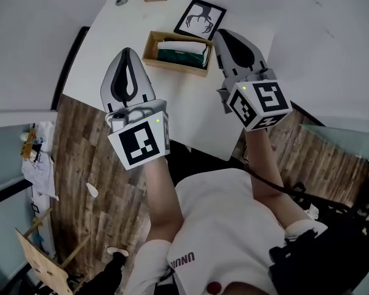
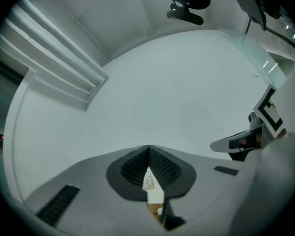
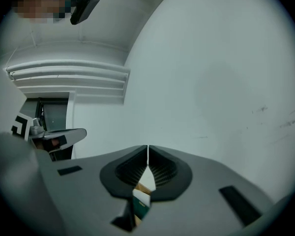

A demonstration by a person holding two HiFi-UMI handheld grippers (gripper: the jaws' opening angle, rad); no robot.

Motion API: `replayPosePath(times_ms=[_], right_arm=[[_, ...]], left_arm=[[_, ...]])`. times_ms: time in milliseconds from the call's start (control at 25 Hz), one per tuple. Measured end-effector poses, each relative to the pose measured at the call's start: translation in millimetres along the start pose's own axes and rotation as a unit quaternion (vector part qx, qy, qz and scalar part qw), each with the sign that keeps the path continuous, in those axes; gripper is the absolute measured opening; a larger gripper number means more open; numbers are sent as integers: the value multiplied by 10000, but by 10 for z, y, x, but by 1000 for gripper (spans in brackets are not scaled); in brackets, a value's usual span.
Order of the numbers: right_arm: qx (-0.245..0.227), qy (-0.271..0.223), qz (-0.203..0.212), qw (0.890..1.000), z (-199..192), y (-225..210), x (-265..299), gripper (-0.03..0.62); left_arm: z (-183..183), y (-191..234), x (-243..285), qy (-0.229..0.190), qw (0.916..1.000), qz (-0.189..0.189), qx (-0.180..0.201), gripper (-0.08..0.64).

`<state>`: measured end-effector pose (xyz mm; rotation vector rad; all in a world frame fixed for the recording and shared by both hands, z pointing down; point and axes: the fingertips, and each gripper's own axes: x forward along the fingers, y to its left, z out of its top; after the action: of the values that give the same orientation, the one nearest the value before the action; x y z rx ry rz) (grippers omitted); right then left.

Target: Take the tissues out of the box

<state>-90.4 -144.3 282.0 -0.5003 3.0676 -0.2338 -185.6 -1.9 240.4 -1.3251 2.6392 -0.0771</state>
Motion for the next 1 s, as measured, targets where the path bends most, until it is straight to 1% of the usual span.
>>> replayPosePath(times_ms=[80,200,320,680,840,1000], right_arm=[[-26,52,-82,9999,-51,-35,-17,21],[-67,52,-262,9996,-55,-87,-23,21],[-118,66,-453,9989,-66,-121,28,21],[-246,365,-886,9951,-254,-160,260,21],[-395,591,-919,9932,-358,-144,389,21],[-544,847,-793,9918,-483,-126,529,23]], left_arm=[[-8,-34,76,-32,9999,-162,3,12],[2,-84,226,-176,9984,-494,194,12],[-3,-144,386,-232,9961,-827,217,12],[-123,-195,814,-262,9835,-1784,167,12],[-145,-166,992,-297,9770,-2107,148,12],[-181,-144,1179,-295,9714,-2346,196,12]])
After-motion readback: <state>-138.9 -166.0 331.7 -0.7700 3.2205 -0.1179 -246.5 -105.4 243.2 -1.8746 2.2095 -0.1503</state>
